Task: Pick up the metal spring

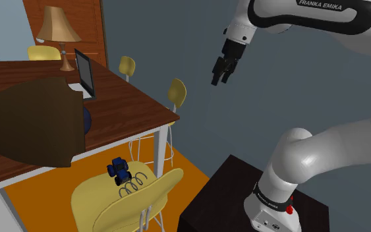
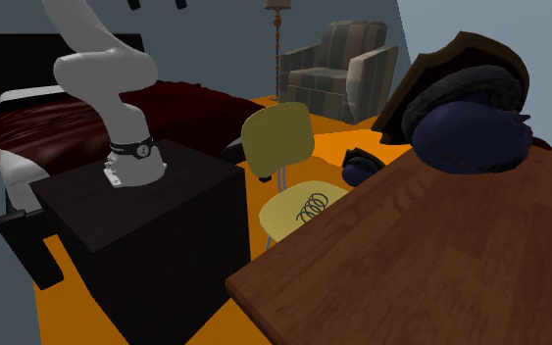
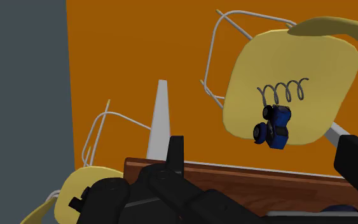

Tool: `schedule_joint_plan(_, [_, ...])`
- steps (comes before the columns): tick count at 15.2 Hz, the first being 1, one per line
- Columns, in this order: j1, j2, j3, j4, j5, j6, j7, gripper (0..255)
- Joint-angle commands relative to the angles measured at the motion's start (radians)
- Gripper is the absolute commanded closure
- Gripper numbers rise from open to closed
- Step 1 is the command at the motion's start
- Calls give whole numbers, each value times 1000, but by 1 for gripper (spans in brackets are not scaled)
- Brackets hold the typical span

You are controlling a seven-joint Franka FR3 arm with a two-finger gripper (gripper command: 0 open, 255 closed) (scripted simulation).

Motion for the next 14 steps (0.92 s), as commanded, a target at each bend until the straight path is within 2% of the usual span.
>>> schedule_joint_plan(1, [0, 0, 0, 0, 0, 0, 0, 0])
schedule_joint_plan(8, [37, 131, 111, -72, 15, 163, 78, 0])
schedule_joint_plan(14, [63, 287, 202, -91, 11, 299, 151, 0])
